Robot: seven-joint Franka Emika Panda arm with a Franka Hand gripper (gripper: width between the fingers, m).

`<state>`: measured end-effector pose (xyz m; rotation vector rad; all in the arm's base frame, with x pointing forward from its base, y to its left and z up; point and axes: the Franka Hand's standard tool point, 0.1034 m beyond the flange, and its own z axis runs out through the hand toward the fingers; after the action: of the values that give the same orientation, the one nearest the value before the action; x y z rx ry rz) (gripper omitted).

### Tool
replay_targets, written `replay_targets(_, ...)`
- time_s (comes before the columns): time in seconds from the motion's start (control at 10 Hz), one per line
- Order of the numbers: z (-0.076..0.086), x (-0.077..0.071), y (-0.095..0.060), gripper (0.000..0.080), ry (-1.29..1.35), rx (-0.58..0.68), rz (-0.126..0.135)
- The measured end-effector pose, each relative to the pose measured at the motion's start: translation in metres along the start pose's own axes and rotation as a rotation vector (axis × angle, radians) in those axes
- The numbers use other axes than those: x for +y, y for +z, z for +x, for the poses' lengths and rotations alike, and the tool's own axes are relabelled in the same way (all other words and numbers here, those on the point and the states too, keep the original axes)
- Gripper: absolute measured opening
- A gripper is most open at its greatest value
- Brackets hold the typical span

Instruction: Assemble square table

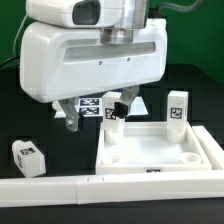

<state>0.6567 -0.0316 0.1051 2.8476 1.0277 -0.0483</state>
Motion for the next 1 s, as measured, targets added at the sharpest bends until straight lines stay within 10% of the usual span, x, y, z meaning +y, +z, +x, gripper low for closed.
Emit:
replay_targets(0.2, -0.016, 0.012, 0.0, 0.0649, 0.019, -0.009, -0.001)
replay_targets(0.5, -0.083, 0.051, -0.008, 0.0649, 0.122, -0.078, 0.012)
replay_targets(0.6, -0.078, 0.057, -0.009, 0.0649, 0.121, -0.034, -0.03)
replay_targets(1.0, -0.084, 0.051, -0.002, 0.0649, 0.142, -0.041, -0.015)
